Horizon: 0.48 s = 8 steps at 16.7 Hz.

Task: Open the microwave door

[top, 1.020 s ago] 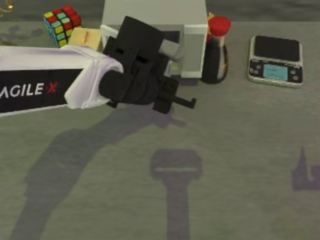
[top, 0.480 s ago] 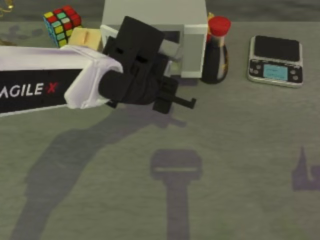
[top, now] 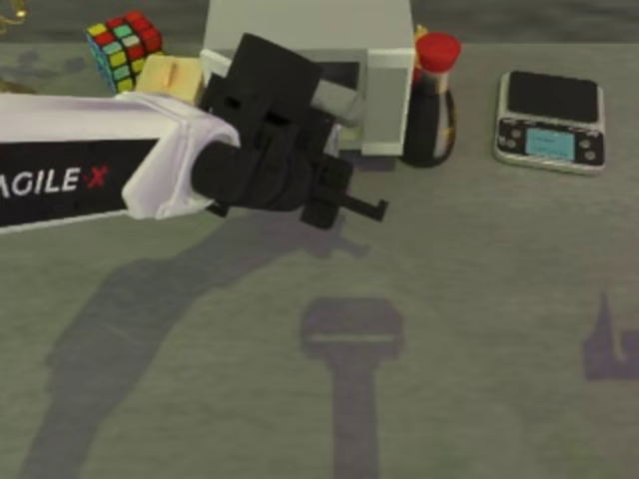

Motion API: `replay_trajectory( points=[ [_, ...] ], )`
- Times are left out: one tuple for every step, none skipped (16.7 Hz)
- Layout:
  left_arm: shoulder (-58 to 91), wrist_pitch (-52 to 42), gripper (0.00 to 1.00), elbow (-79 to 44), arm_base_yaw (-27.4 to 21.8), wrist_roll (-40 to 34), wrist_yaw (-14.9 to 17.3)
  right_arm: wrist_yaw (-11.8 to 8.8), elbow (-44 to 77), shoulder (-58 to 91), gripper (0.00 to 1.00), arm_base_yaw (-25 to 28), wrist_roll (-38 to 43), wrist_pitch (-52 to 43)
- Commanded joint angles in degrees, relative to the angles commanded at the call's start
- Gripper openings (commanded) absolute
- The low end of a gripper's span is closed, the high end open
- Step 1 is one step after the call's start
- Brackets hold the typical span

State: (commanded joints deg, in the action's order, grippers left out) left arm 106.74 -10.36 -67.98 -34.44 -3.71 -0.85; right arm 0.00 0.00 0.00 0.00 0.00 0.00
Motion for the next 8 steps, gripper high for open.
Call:
replay_trajectory(
  points=[
    [-0.3,0.1,0.0,0.3,0.2,0.5,0.3,0.0,0.0,0.0,1.0,0.0,0.0,0.0],
    [-0.6,0.3,0.0,0.6,0.4,1.0,0.7,0.0,0.0,0.0,1.0,0.0,0.0,0.0],
    [-0.8,0.4,0.0,0.9,0.7,1.6,1.1,0.0,0.0,0.0,1.0,0.0,0.0,0.0],
    [-1.0,0.4,0.0,1.3,0.9,2.0,1.3,0.0,0.0,0.0,1.0,0.0,0.0,0.0],
    [-1.0,0.4,0.0,1.3,1.0,2.1,1.4,0.0,0.0,0.0,1.0,0.0,0.0,0.0],
    [-1.0,0.4,0.0,1.3,1.0,2.1,1.4,0.0,0.0,0.0,1.0,0.0,0.0,0.0],
    [-1.0,0.4,0.0,1.3,1.0,2.1,1.4,0.0,0.0,0.0,1.0,0.0,0.0,0.0],
    [-1.0,0.4,0.0,1.3,1.0,2.1,1.4,0.0,0.0,0.0,1.0,0.0,0.0,0.0]
  ],
)
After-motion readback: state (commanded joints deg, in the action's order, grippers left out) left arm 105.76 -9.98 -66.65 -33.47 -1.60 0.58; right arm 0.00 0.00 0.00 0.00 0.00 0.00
